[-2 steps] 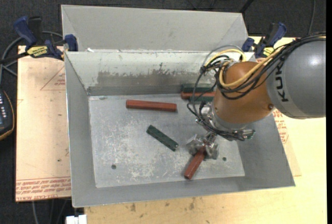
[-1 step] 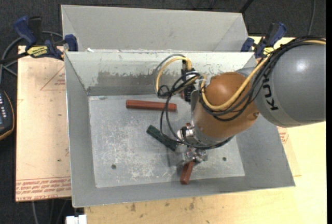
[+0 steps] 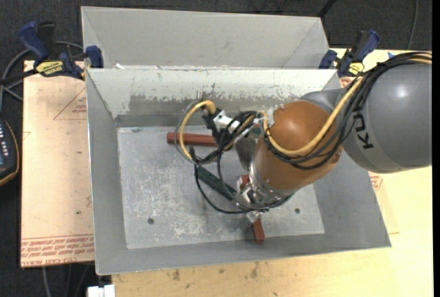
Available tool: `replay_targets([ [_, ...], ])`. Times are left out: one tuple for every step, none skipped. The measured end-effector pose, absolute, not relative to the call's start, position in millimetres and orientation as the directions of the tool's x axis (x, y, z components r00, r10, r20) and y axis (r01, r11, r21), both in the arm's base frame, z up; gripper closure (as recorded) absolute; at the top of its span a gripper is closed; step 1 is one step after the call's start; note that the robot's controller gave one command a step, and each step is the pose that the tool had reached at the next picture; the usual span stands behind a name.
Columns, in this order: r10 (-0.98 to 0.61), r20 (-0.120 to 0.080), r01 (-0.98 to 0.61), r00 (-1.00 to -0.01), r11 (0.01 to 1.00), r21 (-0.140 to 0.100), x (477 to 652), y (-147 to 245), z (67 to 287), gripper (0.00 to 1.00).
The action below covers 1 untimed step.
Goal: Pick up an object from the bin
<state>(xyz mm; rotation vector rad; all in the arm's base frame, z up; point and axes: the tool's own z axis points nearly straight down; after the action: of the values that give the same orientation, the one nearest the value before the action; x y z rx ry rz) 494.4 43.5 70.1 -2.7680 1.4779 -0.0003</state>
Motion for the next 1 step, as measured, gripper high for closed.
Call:
replay_targets([
  [-0.655,-0.001,-0.655,0.756,-0.756,-0.001,481.4,11.0,133.6,1.0],
])
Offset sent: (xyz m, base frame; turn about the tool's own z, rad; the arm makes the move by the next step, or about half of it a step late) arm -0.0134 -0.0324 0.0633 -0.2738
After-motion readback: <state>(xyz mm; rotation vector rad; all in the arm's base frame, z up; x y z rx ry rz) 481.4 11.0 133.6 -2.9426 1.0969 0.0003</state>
